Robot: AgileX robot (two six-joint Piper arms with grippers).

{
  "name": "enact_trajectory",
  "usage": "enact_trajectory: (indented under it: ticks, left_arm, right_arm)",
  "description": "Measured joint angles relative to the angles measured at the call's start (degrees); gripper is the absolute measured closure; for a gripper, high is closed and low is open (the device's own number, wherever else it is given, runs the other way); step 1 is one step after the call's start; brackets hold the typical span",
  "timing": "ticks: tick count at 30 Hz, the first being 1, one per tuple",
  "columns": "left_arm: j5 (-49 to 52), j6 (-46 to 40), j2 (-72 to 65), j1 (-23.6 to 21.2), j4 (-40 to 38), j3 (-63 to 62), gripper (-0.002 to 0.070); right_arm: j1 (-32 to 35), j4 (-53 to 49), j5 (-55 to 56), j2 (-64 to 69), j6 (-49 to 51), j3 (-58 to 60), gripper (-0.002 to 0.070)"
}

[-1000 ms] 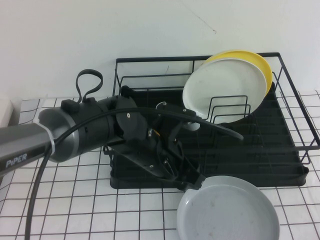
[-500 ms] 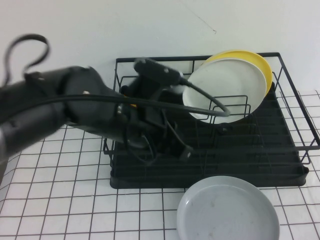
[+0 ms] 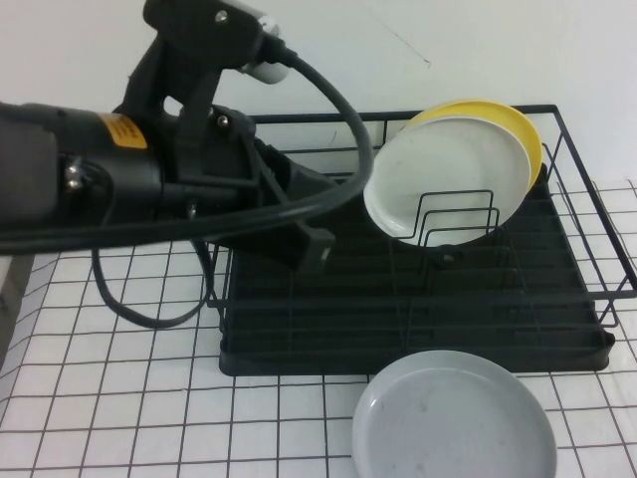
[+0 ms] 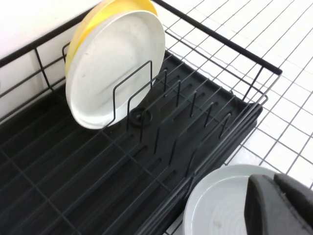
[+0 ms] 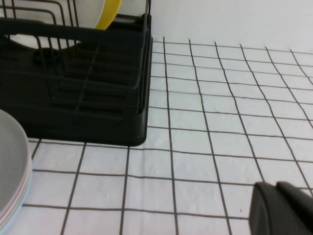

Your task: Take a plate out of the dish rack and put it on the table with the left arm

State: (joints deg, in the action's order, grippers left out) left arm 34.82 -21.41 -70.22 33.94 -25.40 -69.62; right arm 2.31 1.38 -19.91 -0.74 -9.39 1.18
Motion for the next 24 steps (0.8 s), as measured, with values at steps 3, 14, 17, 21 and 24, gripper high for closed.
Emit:
enact_trajectory:
  ticks: [3, 14, 17, 21, 24]
  left_arm:
    - [0.26, 0.00, -0.38, 0.00, 0.02, 0.00, 0.0676]
    - [-0.15, -0.54, 9.26, -0.58, 10.20, 4.80, 0.0677]
    - [-6.14, -0.63, 17.17, -0.58, 13.32, 10.79, 0.0677]
    - [-15.80, -0.63, 28.58, -2.37, 14.74, 22.77, 0.0677]
    - [-20.52, -0.63, 36.93, -6.09, 12.77, 31.57, 0.0677]
  right_arm:
    - [0.00, 0.00, 0.00, 0.00, 0.00, 0.00, 0.0679]
    - [0.00, 0.00, 0.00, 0.00, 0.00, 0.00, 0.0679]
    - [0.00, 0.00, 0.00, 0.00, 0.00, 0.00, 0.0679]
    - [0.00, 0.00, 0.00, 0.00, 0.00, 0.00, 0.0679]
    - [0.00, 0.00, 0.00, 0.00, 0.00, 0.00, 0.0679]
